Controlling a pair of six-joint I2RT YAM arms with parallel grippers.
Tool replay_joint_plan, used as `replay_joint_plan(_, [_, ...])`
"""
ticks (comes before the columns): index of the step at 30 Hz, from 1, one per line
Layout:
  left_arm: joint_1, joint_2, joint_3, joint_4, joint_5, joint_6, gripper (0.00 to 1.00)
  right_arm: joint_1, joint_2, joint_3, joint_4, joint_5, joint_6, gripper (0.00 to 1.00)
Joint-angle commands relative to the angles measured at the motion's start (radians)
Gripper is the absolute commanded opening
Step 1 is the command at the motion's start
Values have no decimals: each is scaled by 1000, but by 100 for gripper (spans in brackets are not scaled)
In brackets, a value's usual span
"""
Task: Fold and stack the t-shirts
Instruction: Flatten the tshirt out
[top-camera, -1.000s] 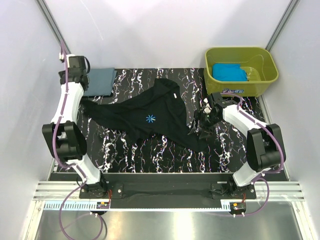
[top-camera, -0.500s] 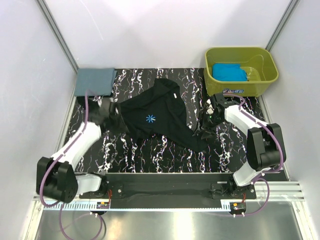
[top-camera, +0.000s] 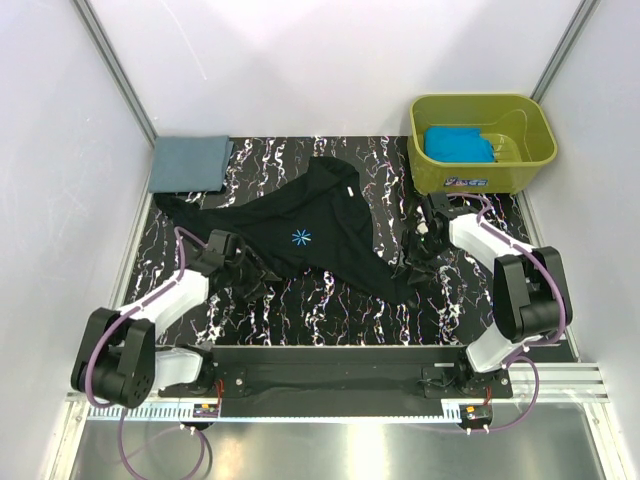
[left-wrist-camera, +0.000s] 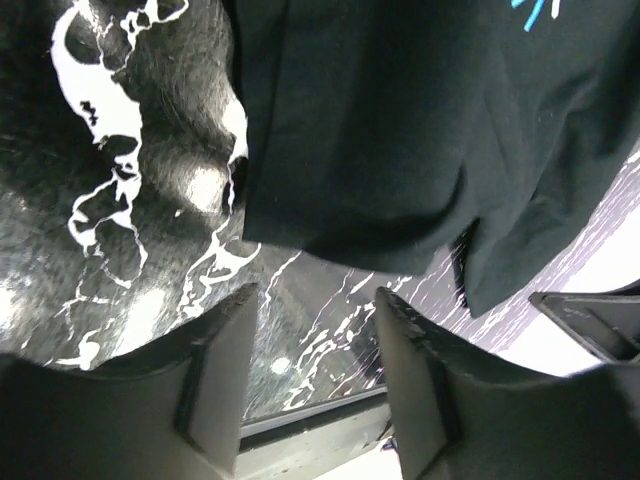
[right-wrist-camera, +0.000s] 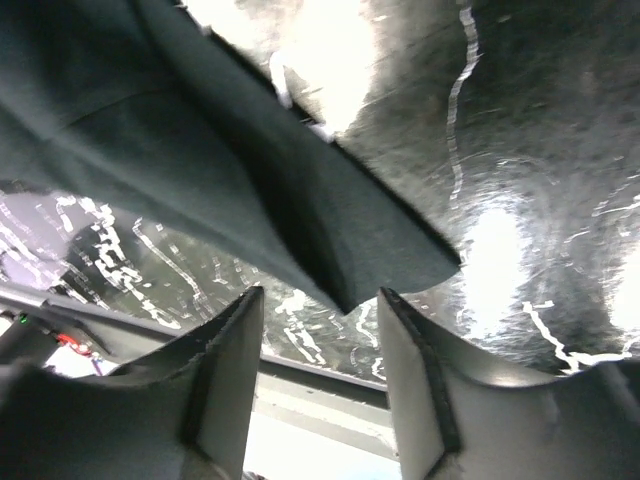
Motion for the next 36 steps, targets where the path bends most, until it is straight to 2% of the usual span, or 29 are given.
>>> replay_joint_plan(1, [-10,32,-6,71,3,-54,56,-26,11,21,-10,59,-4,53])
replay_joint_plan(3, [-14,63,-9,77,2,-75,55,-41,8,13,-8,59,-5,49])
replay_joint_plan(7, [-16,92,-24,96,-7,-110,43,-64,-8,-1,9,5,-15,48])
replay_joint_plan(10, [-17,80,-49,100,-44,-158,43,-64,-18,-5,23,-35,-8,48])
replay_joint_plan(13, [-16,52,-75,100,-69,-196,42,-64,-27,-10,27,-41,-10,48])
replay_joint_plan(15, [-16,6,-91,82,-80,-199,36,-64,-33,-13,29,-40,-13,48])
replay_joint_plan(18, [-14,-89,-124,45,-129,-210,34,-64,-41,-24,32,-43,-15,48])
replay_joint_plan(20, [-5,-138,-133,24,-149,-218,35,-64,-42,-25,36,-46,-13,48])
replay_joint_plan(23, [7,-135,-142,11,-140,-267,49,-66,-44,-25,40,-47,-15,48])
replay_joint_plan(26, [16,-103,-170,63,-86,-353,50,-64,-48,-30,41,-52,-13,48])
replay_joint_plan(28, [15,-112,-220,132,-61,-463,50,-66,-51,-33,43,-56,-13,48])
replay_joint_plan(34, [15,-273,-357,217,-170,-730,54,-64,-59,-39,46,-66,-13,47])
replay_joint_plan(36, [13,-272,-375,244,-184,-779,56,-66,-61,-42,52,-70,-10,47])
